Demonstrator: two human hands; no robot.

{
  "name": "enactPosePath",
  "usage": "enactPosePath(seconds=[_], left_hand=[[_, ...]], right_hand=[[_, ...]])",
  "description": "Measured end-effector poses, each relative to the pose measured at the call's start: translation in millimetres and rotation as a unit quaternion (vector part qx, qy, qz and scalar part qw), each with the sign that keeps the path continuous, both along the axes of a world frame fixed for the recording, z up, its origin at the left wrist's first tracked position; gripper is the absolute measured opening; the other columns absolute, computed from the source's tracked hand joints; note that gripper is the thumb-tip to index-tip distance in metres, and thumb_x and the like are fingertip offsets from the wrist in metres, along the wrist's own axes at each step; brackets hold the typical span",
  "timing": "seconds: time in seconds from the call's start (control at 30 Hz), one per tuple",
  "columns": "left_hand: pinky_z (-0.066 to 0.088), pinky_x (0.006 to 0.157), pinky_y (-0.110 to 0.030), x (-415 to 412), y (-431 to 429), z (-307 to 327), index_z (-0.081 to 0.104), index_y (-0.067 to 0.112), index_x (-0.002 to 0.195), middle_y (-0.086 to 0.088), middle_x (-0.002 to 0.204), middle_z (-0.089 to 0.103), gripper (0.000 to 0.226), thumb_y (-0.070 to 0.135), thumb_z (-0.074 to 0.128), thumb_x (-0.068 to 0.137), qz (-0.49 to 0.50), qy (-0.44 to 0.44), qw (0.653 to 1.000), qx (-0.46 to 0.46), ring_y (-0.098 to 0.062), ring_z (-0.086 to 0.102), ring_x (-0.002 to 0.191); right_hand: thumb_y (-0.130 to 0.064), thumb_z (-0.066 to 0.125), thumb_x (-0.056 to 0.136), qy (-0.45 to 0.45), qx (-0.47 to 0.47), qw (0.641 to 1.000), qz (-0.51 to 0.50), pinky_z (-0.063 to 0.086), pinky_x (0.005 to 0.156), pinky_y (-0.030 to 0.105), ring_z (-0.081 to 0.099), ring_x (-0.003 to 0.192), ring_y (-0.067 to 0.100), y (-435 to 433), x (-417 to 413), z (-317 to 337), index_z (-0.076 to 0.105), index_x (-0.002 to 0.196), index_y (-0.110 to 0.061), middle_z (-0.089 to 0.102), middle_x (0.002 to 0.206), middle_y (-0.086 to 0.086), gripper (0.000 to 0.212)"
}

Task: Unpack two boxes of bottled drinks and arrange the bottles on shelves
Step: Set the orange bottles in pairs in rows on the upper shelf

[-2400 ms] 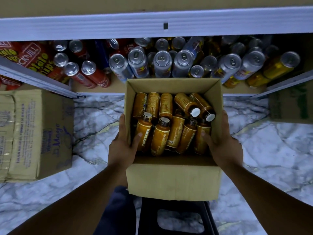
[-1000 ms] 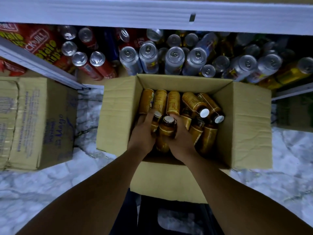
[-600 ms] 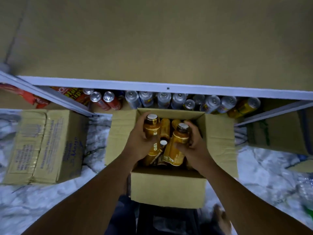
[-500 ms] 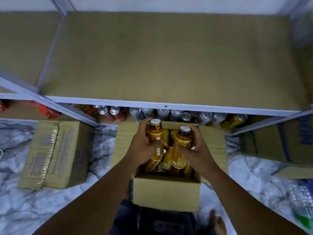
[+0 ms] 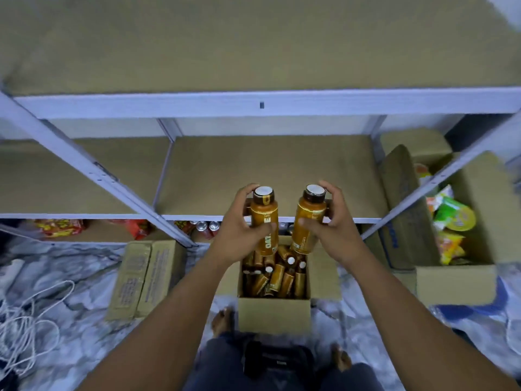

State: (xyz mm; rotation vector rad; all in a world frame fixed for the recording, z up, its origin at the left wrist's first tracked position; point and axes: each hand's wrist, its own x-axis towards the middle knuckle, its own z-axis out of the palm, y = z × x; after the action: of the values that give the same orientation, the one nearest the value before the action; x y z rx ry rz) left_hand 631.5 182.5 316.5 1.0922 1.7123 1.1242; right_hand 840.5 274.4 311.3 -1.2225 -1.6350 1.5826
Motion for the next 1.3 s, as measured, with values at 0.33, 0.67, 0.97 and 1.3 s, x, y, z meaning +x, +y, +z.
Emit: enactPosePath(seconds=[0.33, 0.67, 0.97, 1.3], left_hand=[[0.056, 0.093, -0.034, -30, 58, 199, 0.042, 0.04, 0.141, 0.006, 0.132, 0.06, 0.079, 0.009, 0.084, 0.082, -0.01, 0.075, 0.979, 0.187, -0.015, 0.058, 0.121], [0.049, 0.102, -0.035, -82, 131, 240, 0.038, 0.04, 0.143, 0.007, 0.138, 0.056, 0.078, 0.014, 0.082, 0.084, 0.048, 0.12, 0.972, 0.199, -0.016, 0.055, 0.123], [0.046, 0.112, -0.045, -110, 159, 222, 0.02, 0.04, 0.158, 0.022, 0.145, 0.043, 0.092, 0.021, 0.079, 0.09, 0.004, 0.126, 0.976, 0.177, -0.012, 0.043, 0.139], [0.044, 0.102, -0.025, -121, 180, 203, 0.015, 0.043, 0.158, 0.025, 0.141, 0.042, 0.093, 0.023, 0.077, 0.091, -0.018, 0.115, 0.981, 0.154, -0.002, 0.043, 0.131]], right_hand=[[-0.013, 0.082, 0.084, 0.078, 0.178, 0.981, 0.008, 0.051, 0.091, 0.022, 0.058, 0.114, 0.002, 49, -35, 195, 0.043, 0.133, -0.054, 0.06, 0.125, -0.013, 0.075], [-0.01, 0.08, 0.084, 0.058, 0.253, 0.966, -0.015, 0.049, 0.107, 0.042, 0.057, 0.106, -0.004, 129, -97, 250, 0.041, 0.142, -0.044, 0.057, 0.119, -0.017, 0.078], [-0.02, 0.077, 0.091, 0.008, 0.264, 0.964, -0.036, 0.042, 0.114, 0.034, 0.051, 0.131, 0.007, 152, -127, 219, 0.027, 0.154, -0.043, 0.051, 0.137, -0.026, 0.084], [-0.029, 0.075, 0.092, -0.009, 0.241, 0.969, -0.057, 0.041, 0.09, 0.003, 0.053, 0.116, -0.018, 162, -138, 205, 0.017, 0.147, -0.063, 0.053, 0.135, -0.029, 0.087]])
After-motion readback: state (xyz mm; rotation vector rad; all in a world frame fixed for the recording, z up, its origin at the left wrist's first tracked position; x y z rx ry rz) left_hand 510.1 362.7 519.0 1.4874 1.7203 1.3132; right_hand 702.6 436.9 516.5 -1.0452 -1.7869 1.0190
